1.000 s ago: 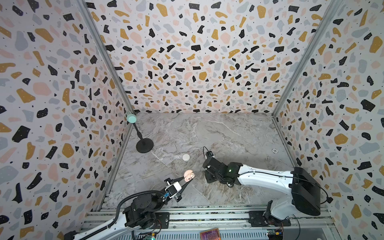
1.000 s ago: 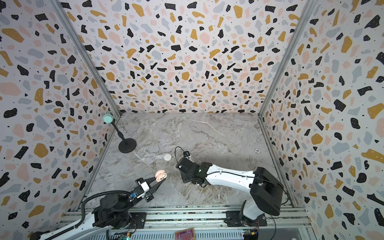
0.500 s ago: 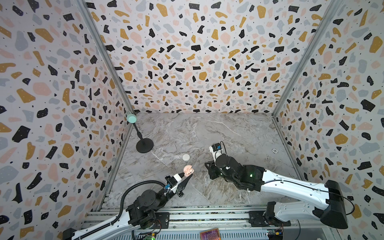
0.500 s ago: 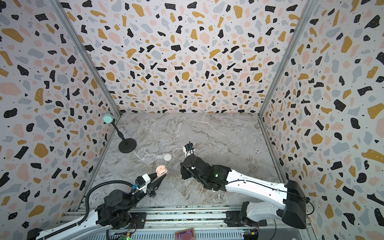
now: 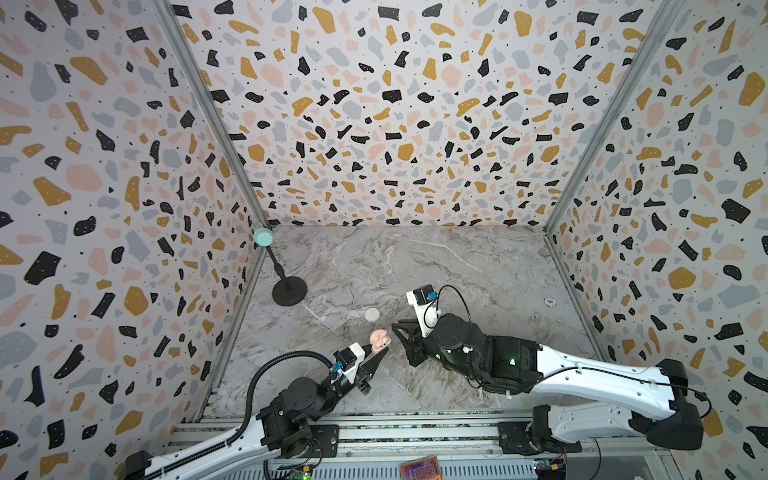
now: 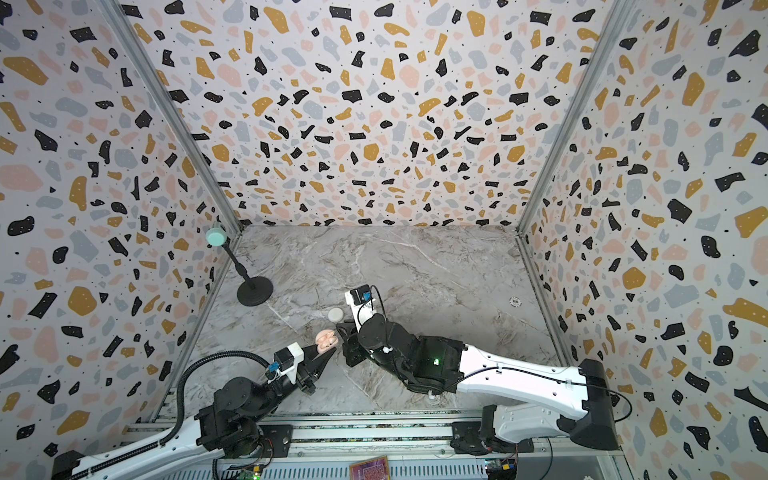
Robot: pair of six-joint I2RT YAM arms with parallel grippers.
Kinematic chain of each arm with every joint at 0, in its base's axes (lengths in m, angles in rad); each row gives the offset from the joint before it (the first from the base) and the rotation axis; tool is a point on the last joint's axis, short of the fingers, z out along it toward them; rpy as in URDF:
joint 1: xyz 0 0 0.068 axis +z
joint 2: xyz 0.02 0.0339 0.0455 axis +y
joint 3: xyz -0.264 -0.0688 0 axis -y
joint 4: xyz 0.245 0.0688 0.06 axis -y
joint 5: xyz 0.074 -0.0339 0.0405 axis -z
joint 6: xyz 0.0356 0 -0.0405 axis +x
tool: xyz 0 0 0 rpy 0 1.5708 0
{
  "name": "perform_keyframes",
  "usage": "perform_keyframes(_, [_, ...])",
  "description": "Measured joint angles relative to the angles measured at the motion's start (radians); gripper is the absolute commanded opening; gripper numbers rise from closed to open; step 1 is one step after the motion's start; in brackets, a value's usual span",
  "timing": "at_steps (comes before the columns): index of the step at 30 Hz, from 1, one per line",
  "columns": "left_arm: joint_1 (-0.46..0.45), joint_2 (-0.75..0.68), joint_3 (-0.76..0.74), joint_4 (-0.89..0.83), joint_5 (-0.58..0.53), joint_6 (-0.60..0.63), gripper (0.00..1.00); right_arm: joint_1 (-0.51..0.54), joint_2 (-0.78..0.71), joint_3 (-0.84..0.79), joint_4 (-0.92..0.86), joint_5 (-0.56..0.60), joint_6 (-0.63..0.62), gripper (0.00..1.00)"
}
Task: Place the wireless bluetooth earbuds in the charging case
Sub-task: 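Lift the earbud with the right gripper and swing it toward the pink case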
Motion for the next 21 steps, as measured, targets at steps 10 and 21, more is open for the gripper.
perform_keyframes(10, [0.000,0.000,0.000,0.003,0.009,-0.011,0.00,0.052,0.040,0.000,0.079,0.003,-0.040,0.12])
perform_keyframes(21, [0.000,-0.006,0.000,0.007,0.010,-0.023,0.00,0.071,0.042,-0.024,0.148,-0.006,-0.053,0.12])
